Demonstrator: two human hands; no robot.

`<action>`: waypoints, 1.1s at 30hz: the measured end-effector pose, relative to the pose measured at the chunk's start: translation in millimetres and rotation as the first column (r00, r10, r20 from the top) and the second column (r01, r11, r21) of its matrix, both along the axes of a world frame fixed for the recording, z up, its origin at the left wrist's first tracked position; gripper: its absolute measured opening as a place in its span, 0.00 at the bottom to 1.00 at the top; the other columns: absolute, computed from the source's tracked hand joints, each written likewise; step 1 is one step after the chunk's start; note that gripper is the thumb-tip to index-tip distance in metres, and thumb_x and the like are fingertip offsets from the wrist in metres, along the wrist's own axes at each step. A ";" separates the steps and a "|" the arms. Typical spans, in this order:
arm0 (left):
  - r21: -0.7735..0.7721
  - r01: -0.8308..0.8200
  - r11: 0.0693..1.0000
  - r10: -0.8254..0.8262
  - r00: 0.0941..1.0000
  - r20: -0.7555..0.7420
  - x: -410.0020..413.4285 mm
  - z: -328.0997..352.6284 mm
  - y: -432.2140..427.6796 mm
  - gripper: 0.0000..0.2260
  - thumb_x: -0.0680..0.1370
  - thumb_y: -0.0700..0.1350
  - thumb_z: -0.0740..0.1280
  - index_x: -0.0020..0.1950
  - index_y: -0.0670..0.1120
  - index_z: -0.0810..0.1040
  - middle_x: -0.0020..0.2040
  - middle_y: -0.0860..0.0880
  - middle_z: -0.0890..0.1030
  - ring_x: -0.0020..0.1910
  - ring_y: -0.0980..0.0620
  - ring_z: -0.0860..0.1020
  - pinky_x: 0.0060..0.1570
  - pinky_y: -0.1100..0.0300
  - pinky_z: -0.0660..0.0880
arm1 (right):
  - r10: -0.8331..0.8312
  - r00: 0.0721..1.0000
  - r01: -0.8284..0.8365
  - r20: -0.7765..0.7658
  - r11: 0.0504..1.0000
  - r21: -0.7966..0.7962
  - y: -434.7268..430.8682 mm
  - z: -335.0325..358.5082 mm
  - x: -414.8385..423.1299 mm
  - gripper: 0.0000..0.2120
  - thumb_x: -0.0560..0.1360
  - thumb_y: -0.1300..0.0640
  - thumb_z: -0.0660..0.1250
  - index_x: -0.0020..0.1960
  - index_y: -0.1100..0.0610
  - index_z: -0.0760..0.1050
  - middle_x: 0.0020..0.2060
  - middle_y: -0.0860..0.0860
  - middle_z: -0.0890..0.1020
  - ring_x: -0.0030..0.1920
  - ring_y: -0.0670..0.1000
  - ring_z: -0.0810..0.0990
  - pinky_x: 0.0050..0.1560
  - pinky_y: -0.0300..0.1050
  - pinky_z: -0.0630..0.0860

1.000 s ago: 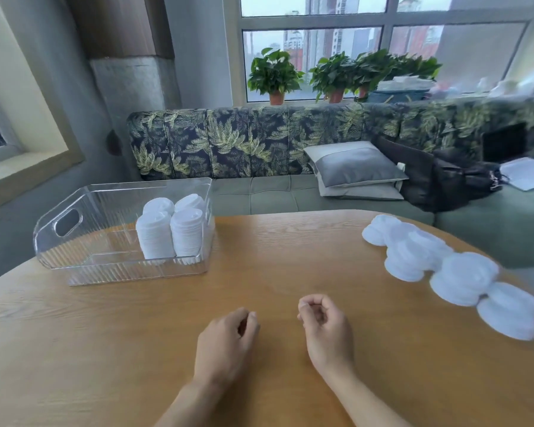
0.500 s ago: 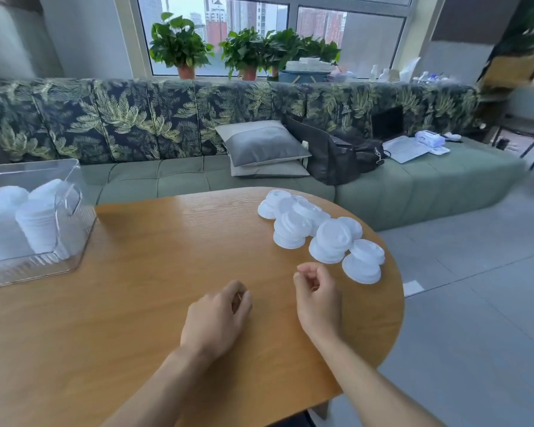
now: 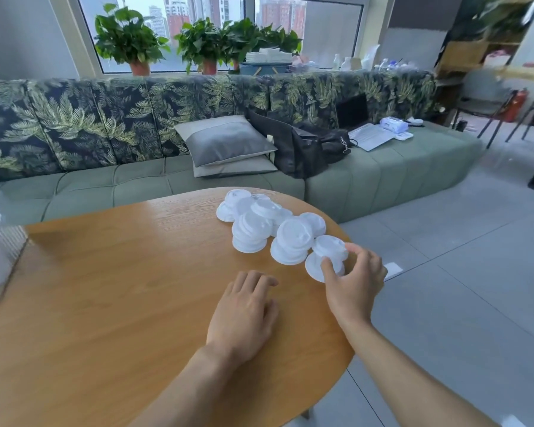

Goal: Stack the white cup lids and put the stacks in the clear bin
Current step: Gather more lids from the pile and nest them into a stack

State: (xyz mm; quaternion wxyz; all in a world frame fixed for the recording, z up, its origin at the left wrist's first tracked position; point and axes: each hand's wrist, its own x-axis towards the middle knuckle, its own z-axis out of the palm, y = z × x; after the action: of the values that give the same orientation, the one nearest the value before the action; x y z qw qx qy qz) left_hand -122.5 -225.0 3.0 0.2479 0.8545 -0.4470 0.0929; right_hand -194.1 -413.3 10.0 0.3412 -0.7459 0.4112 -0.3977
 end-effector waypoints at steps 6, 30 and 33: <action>-0.024 0.010 1.000 -0.009 1.000 0.028 1.8 -2.3 -0.4 0.12 0.80 0.45 0.67 0.63 0.48 0.79 0.58 0.54 0.78 0.59 0.49 0.74 0.60 0.58 0.71 | 0.018 0.974 -0.008 -0.225 0.999 0.043 -28.4 -3.6 11.3 0.46 0.68 0.34 0.76 0.77 0.58 0.67 0.73 0.55 0.74 0.75 0.58 0.65 0.75 0.59 0.64; -0.436 -0.441 0.785 -0.112 0.592 -0.799 -9.7 9.5 59.4 0.14 0.82 0.60 0.65 0.64 0.55 0.75 0.36 0.50 0.85 0.30 0.53 0.82 0.30 0.68 0.73 | 0.450 0.888 -0.415 0.094 0.872 -0.257 124.0 -8.1 15.1 0.41 0.68 0.39 0.77 0.75 0.52 0.67 0.66 0.47 0.74 0.68 0.49 0.71 0.68 0.58 0.73; -0.454 -0.503 0.735 -0.141 0.542 -0.828 -3.9 13.2 75.4 0.09 0.83 0.52 0.68 0.60 0.50 0.79 0.30 0.51 0.82 0.27 0.53 0.78 0.24 0.66 0.69 | 0.512 0.857 -0.474 0.052 0.823 -0.312 140.4 -12.5 19.2 0.40 0.68 0.41 0.78 0.74 0.54 0.69 0.64 0.48 0.75 0.66 0.48 0.72 0.65 0.56 0.75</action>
State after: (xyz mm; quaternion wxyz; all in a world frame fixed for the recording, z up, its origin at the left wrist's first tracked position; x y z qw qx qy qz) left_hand -126.4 -149.6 16.2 0.6932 0.6972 -0.1174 -0.1398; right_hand -174.9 -272.9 -2.5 0.3466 -0.8401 0.1179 -0.4003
